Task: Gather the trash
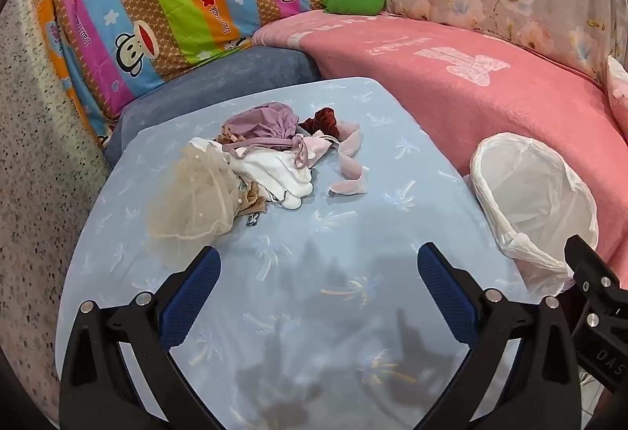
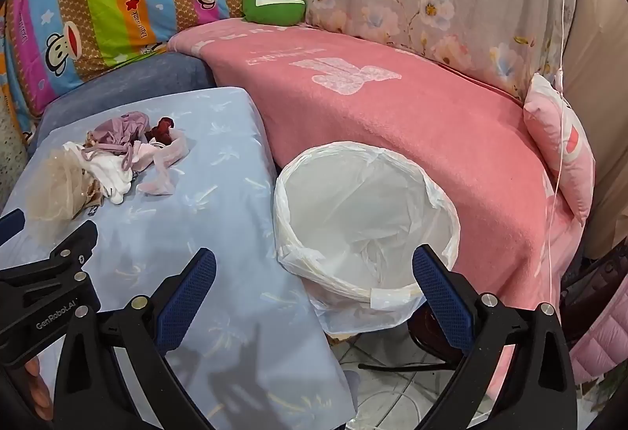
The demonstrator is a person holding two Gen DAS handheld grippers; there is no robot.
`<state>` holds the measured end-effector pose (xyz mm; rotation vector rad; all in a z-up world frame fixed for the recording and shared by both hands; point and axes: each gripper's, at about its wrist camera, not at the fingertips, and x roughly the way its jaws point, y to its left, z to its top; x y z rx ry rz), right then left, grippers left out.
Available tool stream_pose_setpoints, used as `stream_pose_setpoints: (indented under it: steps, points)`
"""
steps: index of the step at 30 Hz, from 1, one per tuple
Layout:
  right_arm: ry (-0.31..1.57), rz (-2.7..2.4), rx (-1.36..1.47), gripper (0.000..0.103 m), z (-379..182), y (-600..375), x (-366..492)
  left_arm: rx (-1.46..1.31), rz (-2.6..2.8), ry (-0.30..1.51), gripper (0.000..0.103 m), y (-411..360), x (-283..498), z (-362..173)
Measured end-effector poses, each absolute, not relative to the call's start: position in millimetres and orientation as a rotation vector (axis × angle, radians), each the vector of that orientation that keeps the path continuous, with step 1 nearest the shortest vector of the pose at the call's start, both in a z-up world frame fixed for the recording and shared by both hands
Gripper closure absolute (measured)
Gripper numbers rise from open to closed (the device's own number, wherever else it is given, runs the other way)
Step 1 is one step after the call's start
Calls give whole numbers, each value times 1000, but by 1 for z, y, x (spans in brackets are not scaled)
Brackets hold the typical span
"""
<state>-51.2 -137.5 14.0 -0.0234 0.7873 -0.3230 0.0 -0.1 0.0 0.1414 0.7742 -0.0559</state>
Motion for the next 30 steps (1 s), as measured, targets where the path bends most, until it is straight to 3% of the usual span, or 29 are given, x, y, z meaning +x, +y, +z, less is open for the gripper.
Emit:
stream_pose_setpoints:
  steps: [30]
  points:
    - [770,-324,-33,6,23,-137,-54,129,-56,775,7,2,-1,4]
